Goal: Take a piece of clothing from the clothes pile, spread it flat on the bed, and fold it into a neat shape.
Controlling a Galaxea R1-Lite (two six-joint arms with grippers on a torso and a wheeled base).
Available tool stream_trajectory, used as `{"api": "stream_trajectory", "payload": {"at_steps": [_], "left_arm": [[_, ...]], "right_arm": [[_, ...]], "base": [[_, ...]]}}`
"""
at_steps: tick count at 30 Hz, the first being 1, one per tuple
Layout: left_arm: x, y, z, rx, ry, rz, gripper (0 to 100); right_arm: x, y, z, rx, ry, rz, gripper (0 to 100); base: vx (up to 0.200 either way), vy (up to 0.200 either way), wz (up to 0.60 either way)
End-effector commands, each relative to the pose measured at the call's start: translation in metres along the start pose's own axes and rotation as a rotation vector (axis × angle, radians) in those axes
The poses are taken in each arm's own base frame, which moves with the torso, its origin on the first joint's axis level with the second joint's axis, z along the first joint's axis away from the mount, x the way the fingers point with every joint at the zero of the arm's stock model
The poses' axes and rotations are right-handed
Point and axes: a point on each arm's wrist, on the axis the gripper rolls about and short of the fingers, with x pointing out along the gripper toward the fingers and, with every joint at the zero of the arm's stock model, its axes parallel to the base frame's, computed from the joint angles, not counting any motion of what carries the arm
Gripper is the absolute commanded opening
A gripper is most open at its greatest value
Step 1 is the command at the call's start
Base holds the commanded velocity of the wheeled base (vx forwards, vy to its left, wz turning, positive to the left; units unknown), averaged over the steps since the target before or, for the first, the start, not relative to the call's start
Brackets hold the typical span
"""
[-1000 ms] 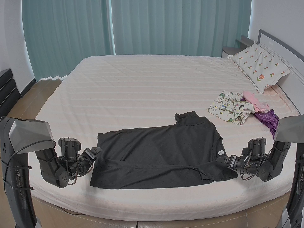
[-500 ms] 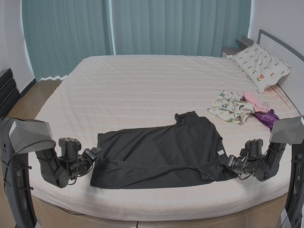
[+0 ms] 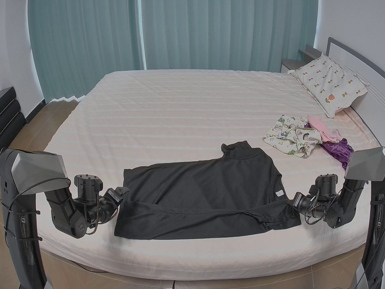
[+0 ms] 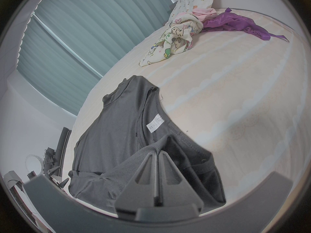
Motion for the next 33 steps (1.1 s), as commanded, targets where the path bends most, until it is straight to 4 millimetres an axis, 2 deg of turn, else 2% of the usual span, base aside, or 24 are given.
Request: {"api": "stream_trajectory", "payload": {"at_steps": [1, 9, 10, 18, 25, 33], "left_arm": [[0.000, 0.000, 0.000, -0.001, 0.000, -0.001, 100], [0.000, 0.000, 0.000, -0.001, 0.001, -0.002, 100], [0.000, 0.000, 0.000, -0.002, -0.002, 0.000, 100], [0.003, -0.005, 0.004, 0.025, -0.020, -0.029, 100], [0.025, 0.007, -0.004, 0.182, -0.003, -0.005, 100], [0.022, 0.006, -0.012, 0.217, 0.022, -0.004, 100]], "right_arm": [[-0.001, -0.002, 0.000, 0.004, 0.002, -0.006, 0], [-0.001, -0.002, -0.001, 0.002, 0.004, -0.008, 0], [-0.001, -0.002, -0.002, 0.001, 0.009, -0.010, 100], [0.000, -0.002, -0.003, 0.000, 0.011, -0.007, 100], [0.002, -0.004, 0.000, 0.004, 0.002, -0.008, 100], [0.002, -0.003, 0.000, 0.004, 0.002, -0.006, 100]], "base": [[0.000, 0.000, 0.00], [0.000, 0.000, 0.00], [0.000, 0.000, 0.00], [0.000, 0.000, 0.00], [0.000, 0.000, 0.00], [0.000, 0.000, 0.00]]}}
